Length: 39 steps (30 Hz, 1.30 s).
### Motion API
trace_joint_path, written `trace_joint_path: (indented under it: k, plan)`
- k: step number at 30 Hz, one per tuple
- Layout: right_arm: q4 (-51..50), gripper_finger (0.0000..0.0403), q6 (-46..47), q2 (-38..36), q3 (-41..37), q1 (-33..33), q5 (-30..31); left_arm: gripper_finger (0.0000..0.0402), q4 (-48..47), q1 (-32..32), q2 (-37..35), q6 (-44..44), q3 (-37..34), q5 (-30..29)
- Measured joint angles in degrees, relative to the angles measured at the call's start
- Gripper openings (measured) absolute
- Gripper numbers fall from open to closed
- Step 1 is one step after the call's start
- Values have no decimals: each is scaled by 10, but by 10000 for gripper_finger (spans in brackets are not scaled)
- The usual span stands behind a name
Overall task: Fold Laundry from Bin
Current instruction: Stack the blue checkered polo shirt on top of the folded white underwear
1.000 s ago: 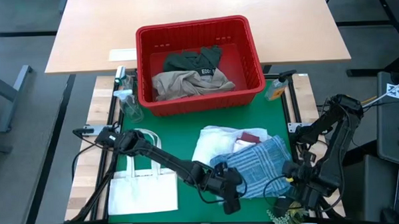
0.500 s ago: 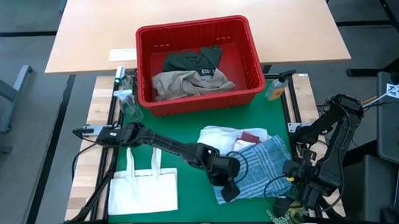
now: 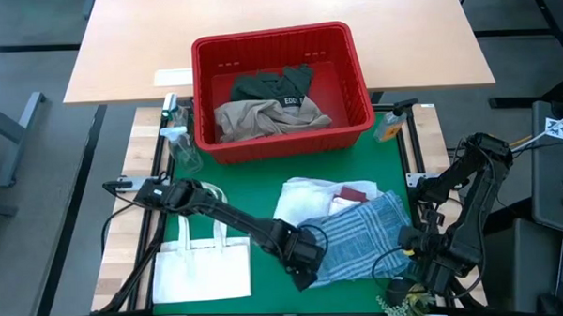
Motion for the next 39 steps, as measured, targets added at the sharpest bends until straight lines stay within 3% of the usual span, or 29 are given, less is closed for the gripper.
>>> trace_joint_path:
  k: [9, 16, 31, 35, 39]
  plan:
    - [2, 177, 0, 0, 0, 0, 1, 222, 180, 0, 0, -58, -110, -49]
    - [3, 177, 0, 0, 0, 0, 2, 222, 235, -4, 0, -108, -150, -152]
    - [4, 177, 0, 0, 0, 0, 2, 221, 285, -8, -3, -132, -201, -167]
    - [5, 177, 0, 0, 0, 0, 2, 196, 283, -7, -3, -128, -202, -145]
    - [5, 177, 0, 0, 0, 0, 23, 131, 280, -11, -3, -127, -202, -149]
